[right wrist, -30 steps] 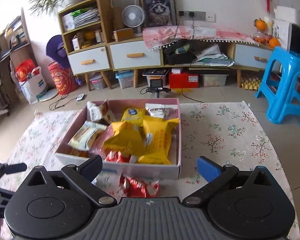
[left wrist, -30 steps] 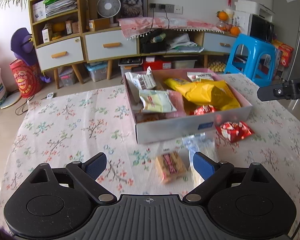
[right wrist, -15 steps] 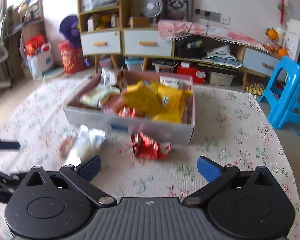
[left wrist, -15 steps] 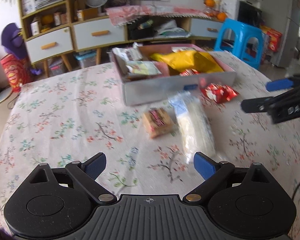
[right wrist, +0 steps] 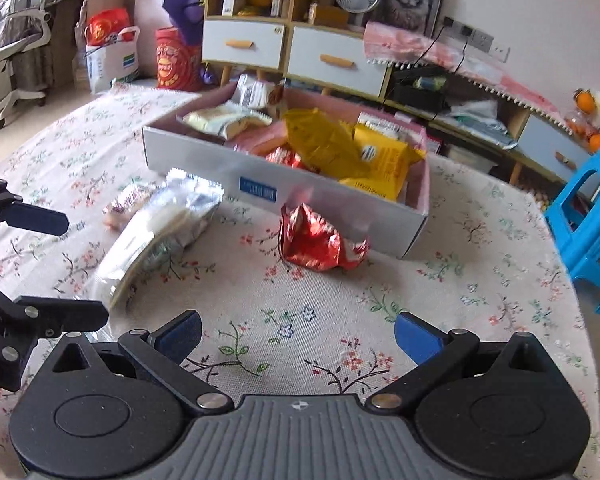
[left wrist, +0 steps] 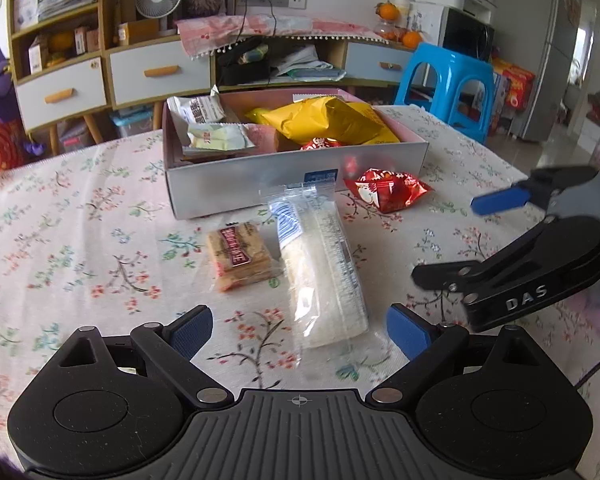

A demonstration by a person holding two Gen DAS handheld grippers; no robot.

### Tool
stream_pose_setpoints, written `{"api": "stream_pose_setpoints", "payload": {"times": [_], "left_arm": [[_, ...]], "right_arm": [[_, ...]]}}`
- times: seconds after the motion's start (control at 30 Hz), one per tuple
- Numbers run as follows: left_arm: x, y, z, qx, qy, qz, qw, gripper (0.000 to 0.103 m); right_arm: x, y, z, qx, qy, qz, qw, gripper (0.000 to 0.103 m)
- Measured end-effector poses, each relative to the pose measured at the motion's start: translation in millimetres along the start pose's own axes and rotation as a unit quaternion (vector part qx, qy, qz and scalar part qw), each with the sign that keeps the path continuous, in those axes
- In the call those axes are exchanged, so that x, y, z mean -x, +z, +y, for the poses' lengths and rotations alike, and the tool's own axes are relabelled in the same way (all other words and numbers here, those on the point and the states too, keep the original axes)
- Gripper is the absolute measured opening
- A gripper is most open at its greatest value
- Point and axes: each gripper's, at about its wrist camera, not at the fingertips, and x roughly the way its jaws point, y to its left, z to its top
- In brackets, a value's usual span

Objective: Organize snacks
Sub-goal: 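Grasp the clear white bread bag with the left tool while the right tool grasps the red candy bag, then carry the clear bread bag with the left tool while the right tool carries the red bag into the box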

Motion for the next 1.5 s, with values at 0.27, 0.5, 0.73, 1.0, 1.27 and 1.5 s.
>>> {"api": "stream_pose_setpoints", "payload": {"times": [0.27,0.5,0.73,1.0,1.27,1.5], "left_arm": [[-17,2,-2,0.025,0.012,-0.018,0.9995,0.085],[-19,6,-1,0.037,0.018,-0.035,0.9985,0.063],[-16,5,1,0.054,0.015,-0.035,0.9978,0.036],[-12,5,4,0.063,0.014,-0.027,0.9975,0.033],[-9,4,3,0.066,0.013,-0.023,0.9975,0.031],[-3,5,4,0.067,0.013,-0.026,0.9973,0.027]], "right_arm": [[-20,-2,-24,-0.059,0.036,-0.023,0.997,0.095],[-29,5,-26,-0.058,0.037,-0.044,0.997,0.095],[-37,14,-26,-0.065,0.027,-0.049,0.996,0.095],[-40,21,-23,-0.059,0.025,-0.057,0.996,0.078],[-33,24,-18,-0.041,0.028,-0.070,0.996,0.044],[-26,24,-15,-0.033,0.039,-0.071,0.996,0.041]]}}
